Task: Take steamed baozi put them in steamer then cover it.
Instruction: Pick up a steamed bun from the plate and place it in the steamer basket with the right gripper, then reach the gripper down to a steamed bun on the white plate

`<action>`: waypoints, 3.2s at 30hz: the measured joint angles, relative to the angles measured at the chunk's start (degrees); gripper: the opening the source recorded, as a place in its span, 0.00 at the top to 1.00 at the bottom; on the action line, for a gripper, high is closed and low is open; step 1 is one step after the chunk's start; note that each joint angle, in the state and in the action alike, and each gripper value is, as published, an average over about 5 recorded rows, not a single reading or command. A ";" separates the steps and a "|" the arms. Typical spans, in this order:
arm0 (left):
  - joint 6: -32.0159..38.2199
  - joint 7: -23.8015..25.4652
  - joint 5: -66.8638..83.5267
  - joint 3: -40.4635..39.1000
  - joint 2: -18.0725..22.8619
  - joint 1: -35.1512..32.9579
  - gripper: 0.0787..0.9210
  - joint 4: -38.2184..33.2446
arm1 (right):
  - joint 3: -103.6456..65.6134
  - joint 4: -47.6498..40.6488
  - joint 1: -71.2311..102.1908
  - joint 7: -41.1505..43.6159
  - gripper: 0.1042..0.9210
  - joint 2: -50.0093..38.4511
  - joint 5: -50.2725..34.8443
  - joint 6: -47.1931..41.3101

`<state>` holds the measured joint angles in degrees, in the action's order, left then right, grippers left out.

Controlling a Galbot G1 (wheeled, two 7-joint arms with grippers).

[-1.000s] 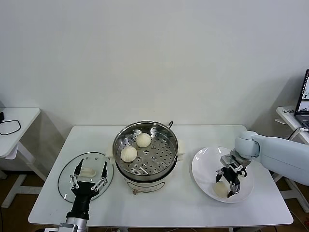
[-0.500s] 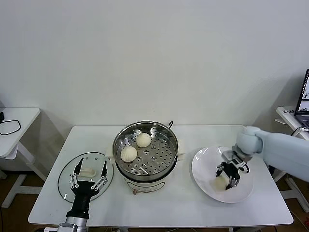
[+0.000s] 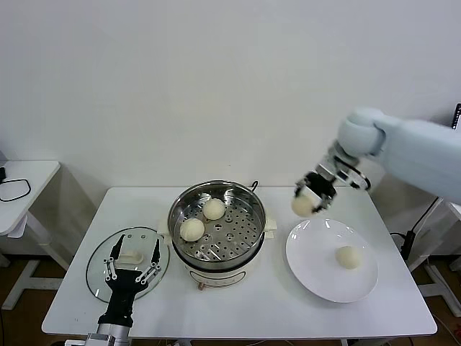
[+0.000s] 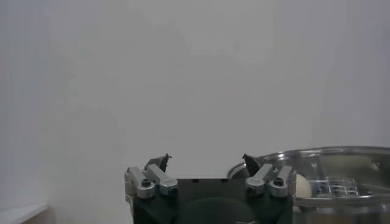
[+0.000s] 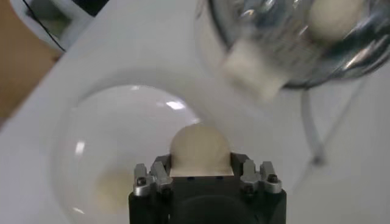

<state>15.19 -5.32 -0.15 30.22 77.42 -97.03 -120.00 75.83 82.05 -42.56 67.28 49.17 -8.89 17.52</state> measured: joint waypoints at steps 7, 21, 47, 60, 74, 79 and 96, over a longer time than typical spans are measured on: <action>0.00 -0.02 0.00 -0.02 0.07 -0.22 0.12 -0.29 | -0.21 2.74 -0.88 -1.51 0.32 7.70 2.55 7.74; 0.59 -0.10 0.05 0.31 -0.06 -0.52 0.12 -0.25 | -0.20 5.57 5.18 -3.36 0.33 17.53 12.87 19.44; 1.83 -0.37 0.19 0.68 -0.44 -0.31 0.12 0.21 | -2.25 3.03 13.16 -5.47 0.12 22.05 24.79 24.29; 1.59 -0.36 0.11 0.12 -0.57 0.06 0.12 0.32 | -6.28 0.83 7.54 -0.75 0.12 11.48 14.11 12.25; 0.64 -0.31 -0.07 -0.81 -0.55 0.50 0.12 0.04 | -3.01 -9.32 8.63 4.83 0.12 -8.01 -2.42 -11.71; 0.64 -0.31 -0.15 -0.70 -0.42 0.30 0.12 0.04 | -2.49 -11.36 12.74 4.81 0.12 -12.22 -3.09 -15.08; 0.87 -0.31 0.03 0.98 -0.43 0.49 0.12 0.67 | -3.36 -16.66 24.73 -1.20 0.12 -14.62 -3.26 -19.12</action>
<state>16.06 -5.63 -0.12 31.20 76.99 -96.54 -119.34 72.48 65.39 -17.82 66.08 34.55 -12.16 -1.60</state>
